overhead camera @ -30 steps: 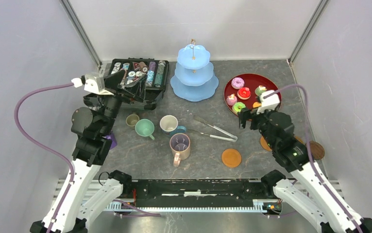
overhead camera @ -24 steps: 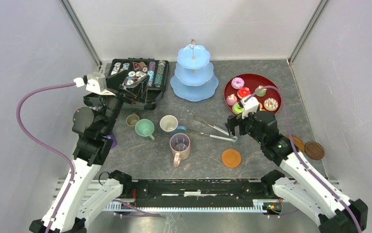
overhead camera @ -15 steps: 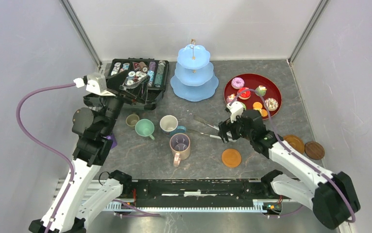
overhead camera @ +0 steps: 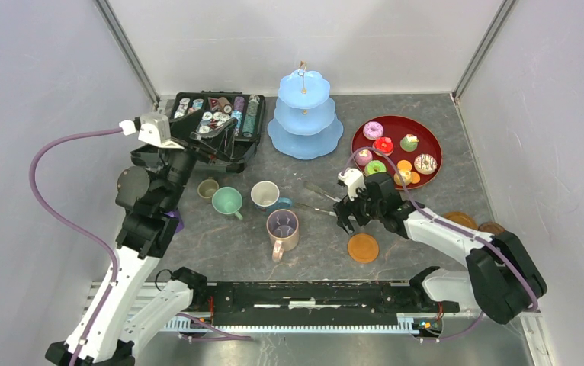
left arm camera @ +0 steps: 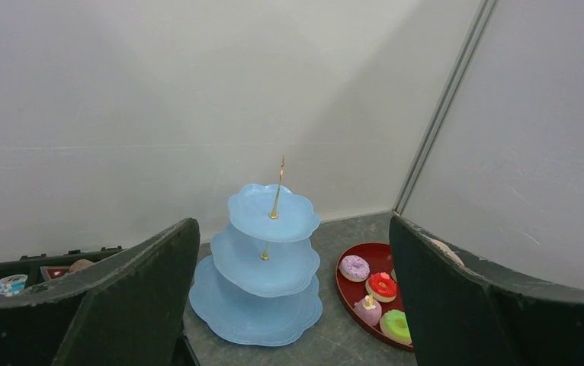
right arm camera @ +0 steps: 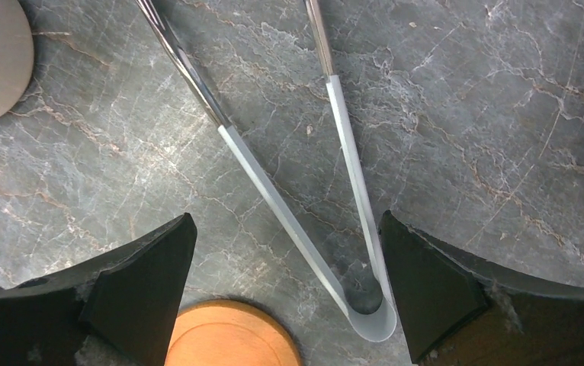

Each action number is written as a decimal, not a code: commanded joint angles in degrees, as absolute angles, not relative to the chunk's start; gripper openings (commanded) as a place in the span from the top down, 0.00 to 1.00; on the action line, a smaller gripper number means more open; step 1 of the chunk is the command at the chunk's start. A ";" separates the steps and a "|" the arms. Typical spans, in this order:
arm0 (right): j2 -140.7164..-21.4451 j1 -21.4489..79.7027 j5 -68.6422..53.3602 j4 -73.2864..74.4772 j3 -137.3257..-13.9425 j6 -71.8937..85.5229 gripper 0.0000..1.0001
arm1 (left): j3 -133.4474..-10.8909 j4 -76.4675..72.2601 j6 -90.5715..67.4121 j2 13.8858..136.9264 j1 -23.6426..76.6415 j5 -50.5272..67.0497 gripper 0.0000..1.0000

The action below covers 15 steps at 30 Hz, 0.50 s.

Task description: Serve the afternoon tea

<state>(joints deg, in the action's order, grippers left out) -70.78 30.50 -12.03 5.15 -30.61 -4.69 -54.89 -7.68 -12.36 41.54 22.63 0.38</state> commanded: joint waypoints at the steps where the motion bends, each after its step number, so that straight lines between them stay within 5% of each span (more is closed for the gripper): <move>1: -73.36 30.83 -11.67 0.81 -32.87 -6.39 0.02 | -54.67 -10.28 -13.85 41.76 22.84 1.15 0.00; 15: -79.33 31.69 -3.17 -5.94 -34.01 5.60 0.02 | -54.96 -10.28 -15.24 43.67 22.86 0.94 0.00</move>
<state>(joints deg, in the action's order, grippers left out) -78.43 30.87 -6.17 -2.00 -31.38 0.40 -54.89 -7.86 -12.43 42.70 22.63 0.54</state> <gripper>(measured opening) 0.979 0.997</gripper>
